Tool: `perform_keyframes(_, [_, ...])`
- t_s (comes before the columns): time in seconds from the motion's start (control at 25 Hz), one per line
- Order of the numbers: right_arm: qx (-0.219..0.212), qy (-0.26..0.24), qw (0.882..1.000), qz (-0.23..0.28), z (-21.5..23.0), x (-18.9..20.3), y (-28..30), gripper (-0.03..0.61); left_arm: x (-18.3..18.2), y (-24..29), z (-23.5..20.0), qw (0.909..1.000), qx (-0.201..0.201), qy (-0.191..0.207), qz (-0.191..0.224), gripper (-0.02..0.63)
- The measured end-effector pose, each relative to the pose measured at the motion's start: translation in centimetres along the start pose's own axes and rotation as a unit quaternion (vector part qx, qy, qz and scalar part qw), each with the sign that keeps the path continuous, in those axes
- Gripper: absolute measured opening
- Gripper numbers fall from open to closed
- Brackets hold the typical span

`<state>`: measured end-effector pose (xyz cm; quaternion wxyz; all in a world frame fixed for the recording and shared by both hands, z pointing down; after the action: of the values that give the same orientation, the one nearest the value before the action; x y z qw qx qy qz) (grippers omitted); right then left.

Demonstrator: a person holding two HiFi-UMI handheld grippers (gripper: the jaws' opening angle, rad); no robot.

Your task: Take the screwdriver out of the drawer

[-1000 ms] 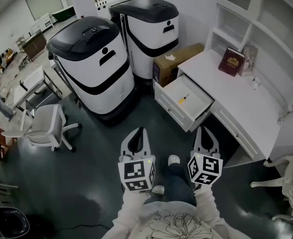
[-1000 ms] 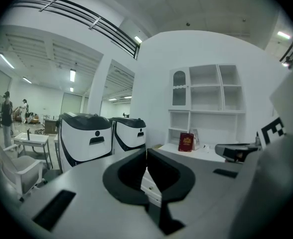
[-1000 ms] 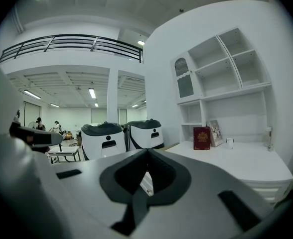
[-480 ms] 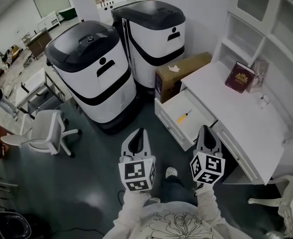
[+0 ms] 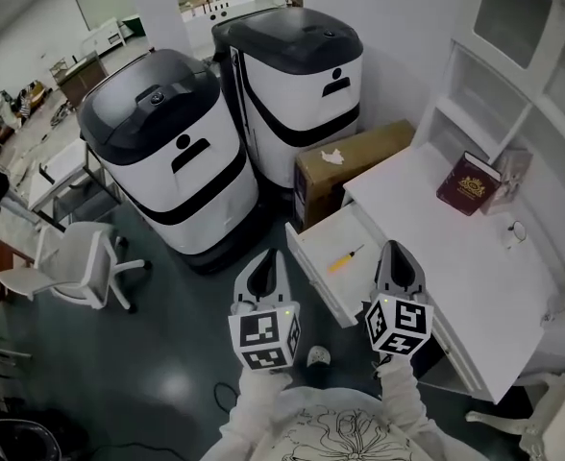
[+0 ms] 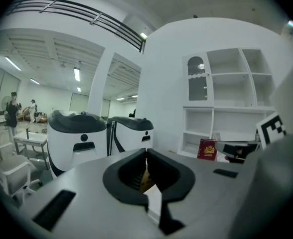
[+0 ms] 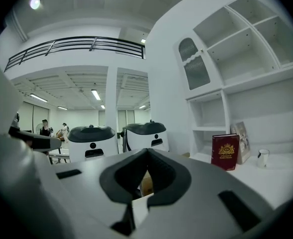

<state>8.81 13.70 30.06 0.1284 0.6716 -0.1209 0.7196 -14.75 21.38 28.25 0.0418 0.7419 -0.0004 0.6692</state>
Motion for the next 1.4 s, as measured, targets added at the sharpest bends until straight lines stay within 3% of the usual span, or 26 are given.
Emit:
perform_keyframes(0.4, [0.006, 0.006, 1.0, -0.03, 3.4, 2.6, 4.7, 0.003, 2.5, 6.1, 1.4, 0.9991, 0.01, 0.003, -0.041, 0.011])
perform_keyframes(0.76, [0.039, 0.009, 0.998, -0.051, 5.4, 4.3, 9.8, 0.003, 4.7, 13.2, 1.7, 0.9949, 0.056, -0.001, -0.084, 0.011])
perform_keyframes(1.4, [0.114, 0.008, 0.988, -0.104, 7.3, 8.4, 17.8, 0.003, 9.5, 26.4, 1.5, 0.9717, 0.16, 0.003, -0.173, 0.011])
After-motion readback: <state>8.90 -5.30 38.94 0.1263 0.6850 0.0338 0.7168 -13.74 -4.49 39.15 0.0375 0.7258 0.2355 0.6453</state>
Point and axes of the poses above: the fingertips, and each gripper's own axes: y forward along the fingers, z to its right, x out of its underside, the point moved 10 cm from there along -y, backward along the fingers, and after that the axes turned 10 degrees about z, right-handed, at the moved point
